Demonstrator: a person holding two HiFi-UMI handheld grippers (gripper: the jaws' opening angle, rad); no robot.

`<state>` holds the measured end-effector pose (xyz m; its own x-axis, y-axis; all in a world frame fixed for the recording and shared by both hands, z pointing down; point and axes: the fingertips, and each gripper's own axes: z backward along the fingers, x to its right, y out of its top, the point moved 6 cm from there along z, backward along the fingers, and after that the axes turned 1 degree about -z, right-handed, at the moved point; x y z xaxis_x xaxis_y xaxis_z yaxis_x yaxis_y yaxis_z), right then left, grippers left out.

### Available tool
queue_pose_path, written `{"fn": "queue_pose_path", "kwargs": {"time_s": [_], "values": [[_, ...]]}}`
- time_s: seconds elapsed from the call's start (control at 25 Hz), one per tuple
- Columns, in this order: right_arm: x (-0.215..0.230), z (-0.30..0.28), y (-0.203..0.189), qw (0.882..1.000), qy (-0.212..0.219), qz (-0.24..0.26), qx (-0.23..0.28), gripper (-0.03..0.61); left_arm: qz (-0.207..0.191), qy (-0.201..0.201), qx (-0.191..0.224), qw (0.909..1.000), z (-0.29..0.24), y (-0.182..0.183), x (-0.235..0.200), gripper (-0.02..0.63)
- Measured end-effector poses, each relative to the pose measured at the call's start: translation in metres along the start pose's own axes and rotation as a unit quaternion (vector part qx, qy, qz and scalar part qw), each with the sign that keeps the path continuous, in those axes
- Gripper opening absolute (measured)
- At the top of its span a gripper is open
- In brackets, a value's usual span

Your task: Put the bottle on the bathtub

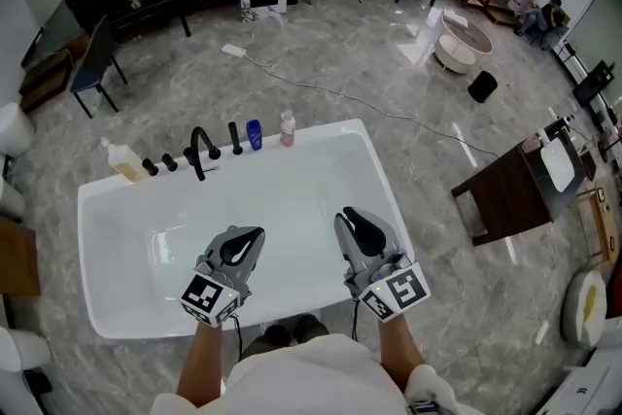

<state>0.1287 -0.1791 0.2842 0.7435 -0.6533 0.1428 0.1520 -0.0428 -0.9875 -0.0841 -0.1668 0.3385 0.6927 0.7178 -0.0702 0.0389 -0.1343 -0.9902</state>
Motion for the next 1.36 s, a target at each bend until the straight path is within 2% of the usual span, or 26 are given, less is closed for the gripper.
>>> {"fn": "queue_pose_path", "kwargs": {"time_s": [0.08, 0.72, 1.04, 1.36], "values": [[-0.003, 0.001, -0.004, 1.000, 0.010, -0.011, -0.001, 0.002, 0.009, -0.004, 0.004, 0.9999, 0.000, 0.000, 0.001, 0.002], [-0.006, 0.008, -0.012, 1.000, 0.013, 0.003, -0.022, 0.006, 0.002, -0.005, -0.004, 1.0000, 0.002, 0.000, 0.009, 0.002], [0.008, 0.010, -0.016, 1.000, -0.016, -0.012, -0.022, 0.006, 0.013, 0.002, -0.007, 0.9999, 0.000, -0.008, 0.007, 0.003], [0.000, 0.002, -0.014, 1.000, 0.000, 0.003, -0.025, 0.006, 0.009, 0.000, -0.004, 0.9999, -0.002, -0.004, 0.006, 0.002]]}}
